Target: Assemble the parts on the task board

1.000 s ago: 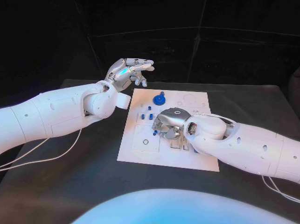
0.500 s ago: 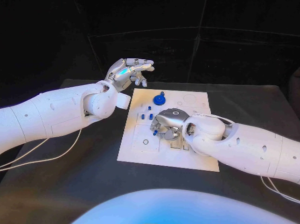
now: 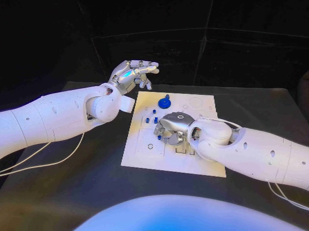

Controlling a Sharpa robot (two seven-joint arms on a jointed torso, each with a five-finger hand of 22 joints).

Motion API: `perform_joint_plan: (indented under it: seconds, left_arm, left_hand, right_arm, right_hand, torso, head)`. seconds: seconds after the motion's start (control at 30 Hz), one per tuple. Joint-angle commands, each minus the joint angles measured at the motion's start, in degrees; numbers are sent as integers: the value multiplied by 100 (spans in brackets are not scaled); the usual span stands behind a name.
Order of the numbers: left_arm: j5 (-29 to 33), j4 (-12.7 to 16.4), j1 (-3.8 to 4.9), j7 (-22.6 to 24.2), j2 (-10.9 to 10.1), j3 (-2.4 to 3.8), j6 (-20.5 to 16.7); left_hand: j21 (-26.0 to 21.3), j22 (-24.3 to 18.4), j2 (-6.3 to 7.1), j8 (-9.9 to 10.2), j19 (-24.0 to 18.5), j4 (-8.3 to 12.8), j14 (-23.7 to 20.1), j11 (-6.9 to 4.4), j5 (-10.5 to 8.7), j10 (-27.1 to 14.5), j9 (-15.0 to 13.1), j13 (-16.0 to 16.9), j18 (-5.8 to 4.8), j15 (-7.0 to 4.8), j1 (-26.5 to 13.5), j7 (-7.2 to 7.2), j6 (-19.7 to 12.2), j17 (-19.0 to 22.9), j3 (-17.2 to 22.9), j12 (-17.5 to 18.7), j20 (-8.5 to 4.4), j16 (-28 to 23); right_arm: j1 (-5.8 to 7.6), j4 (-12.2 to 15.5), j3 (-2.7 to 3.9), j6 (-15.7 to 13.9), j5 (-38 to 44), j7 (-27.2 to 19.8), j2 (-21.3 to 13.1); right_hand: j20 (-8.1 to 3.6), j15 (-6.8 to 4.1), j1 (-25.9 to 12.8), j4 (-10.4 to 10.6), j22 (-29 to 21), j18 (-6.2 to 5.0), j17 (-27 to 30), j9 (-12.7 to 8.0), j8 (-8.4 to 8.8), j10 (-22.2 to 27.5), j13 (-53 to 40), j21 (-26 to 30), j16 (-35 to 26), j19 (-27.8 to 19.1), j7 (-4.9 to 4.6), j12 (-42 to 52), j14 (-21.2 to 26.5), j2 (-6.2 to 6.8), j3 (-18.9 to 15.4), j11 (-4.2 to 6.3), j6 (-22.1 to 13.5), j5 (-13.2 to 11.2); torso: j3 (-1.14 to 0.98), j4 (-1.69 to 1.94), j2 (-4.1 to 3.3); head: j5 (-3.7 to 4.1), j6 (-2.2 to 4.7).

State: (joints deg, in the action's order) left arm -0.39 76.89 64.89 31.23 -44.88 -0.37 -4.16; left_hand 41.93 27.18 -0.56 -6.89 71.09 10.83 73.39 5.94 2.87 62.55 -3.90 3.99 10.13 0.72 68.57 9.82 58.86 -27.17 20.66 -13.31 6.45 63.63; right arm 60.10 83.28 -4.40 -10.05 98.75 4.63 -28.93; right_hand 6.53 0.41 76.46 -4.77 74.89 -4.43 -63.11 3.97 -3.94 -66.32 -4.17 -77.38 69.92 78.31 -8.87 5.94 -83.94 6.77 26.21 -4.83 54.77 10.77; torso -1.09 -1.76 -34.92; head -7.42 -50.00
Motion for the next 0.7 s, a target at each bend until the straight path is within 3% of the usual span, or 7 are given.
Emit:
perform_joint_plan:
  seconds: [0.03, 0.23, 0.37, 0.47, 0.6, 0.7]
  left_arm:
    - [16, -1, 9, 11, -1, 4, 79]
    - [16, -8, 9, 2, -5, 4, 84]
    - [16, -11, 8, -1, -15, 3, 87]
    - [16, -7, 8, -3, -23, 3, 89]
    - [16, 1, 8, -5, -33, 3, 94]
    - [16, 7, 8, -7, -38, 3, 97]
  left_hand:
    - [-21, -6, -3, -16, -26, 17, -27, -3, 25, -39, 6, 0, 37, 7, 42, 35, -15, 6, -13, -23, -2, -25]
    - [-21, -6, -3, -16, -26, 17, -27, -3, 25, -39, 6, 0, 37, 7, 42, 35, -15, 6, -13, -23, -2, -25]
    - [-21, -6, -3, -16, -26, 17, -27, -3, 25, -39, 6, 0, 37, 7, 42, 35, -15, 6, -13, -23, -2, -25]
    - [-21, -6, -3, -16, -26, 17, -27, -3, 25, -39, 6, 0, 37, 7, 42, 35, -15, 6, -13, -23, -2, -25]
    - [-21, -6, -3, -16, -26, 17, -27, -3, 25, -39, 6, 0, 37, 7, 42, 35, -15, 6, -13, -23, -2, -25]
    - [-21, -6, -3, -16, -26, 17, -27, -3, 25, -39, 6, 0, 37, 7, 42, 35, -15, 6, -13, -23, -2, -25]
  right_arm:
    - [8, -28, 2, -197, 90, 106, -39]
    - [8, 23, 6, -447, 154, 173, -175]
    - [18, 256, 16, -581, 164, 217, -425]
    - [72, 401, 70, -580, 116, 288, -630]
    - [272, 525, 172, -410, -92, 455, -976]
    - [407, 547, 203, -283, -187, 546, -1175]
  right_hand:
    - [-12, 0, 12, -14, -50, 5, 67, 0, 15, 180, 39, 26, -20, -30, -26, -95, -136, 7, -14, -56, -76, 36]
    - [41, 62, 7, -22, -285, -56, 331, 4, 7, 500, 51, 231, -215, -215, -74, -180, -57, 56, -54, -139, -108, 45]
    - [46, 66, 6, -20, -296, -59, 347, 7, 1, 510, 48, 241, -227, -223, -77, -172, -52, 58, -61, -142, -100, 57]
    - [55, 70, -35, 3, -300, -60, 354, 14, -12, 510, 40, 247, -228, -223, -75, -139, -51, 83, -108, -142, -76, 58]
    - [60, 66, -130, 62, -317, -65, 383, 15, -12, 575, 36, 264, -237, -226, -45, -99, -52, 146, -264, -128, -76, 21]
    - [61, 68, -173, 96, -394, -82, 459, 13, -5, 695, 38, 334, -285, -276, -30, -84, -37, 193, -444, -133, -95, 34]
  torso:
    - [-4, -4, -2]
    - [-4, -1, -2]
    - [1, -10, 4]
    - [10, -13, 11]
    - [11, -8, 7]
    - [9, -12, 3]
  head:
    - [9, 0]
    - [39, 0]
    - [64, 4]
    - [100, 38]
    - [136, 90]
    - [162, 128]
